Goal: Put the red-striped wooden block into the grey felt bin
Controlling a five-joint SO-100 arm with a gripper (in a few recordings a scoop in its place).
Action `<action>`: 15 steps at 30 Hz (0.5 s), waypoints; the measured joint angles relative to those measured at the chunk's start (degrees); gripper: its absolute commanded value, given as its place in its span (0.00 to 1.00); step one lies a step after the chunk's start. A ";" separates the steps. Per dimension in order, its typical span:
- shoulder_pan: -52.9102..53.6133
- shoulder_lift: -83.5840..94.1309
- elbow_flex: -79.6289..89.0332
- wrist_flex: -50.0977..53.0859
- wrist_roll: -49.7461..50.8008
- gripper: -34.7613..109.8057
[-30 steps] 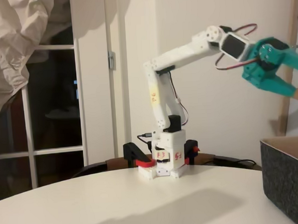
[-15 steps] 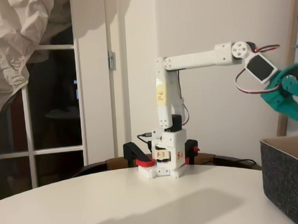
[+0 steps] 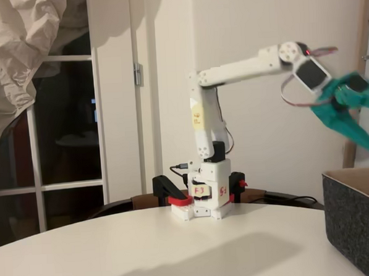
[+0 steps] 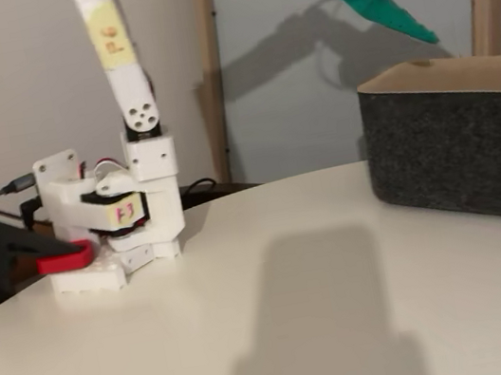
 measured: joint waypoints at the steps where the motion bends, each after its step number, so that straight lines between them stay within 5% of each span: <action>1: -0.26 2.11 0.70 1.23 -0.09 0.44; 8: 0.88 20.13 11.78 1.93 1.58 0.39; 15: 14.85 37.71 24.35 3.25 10.11 0.35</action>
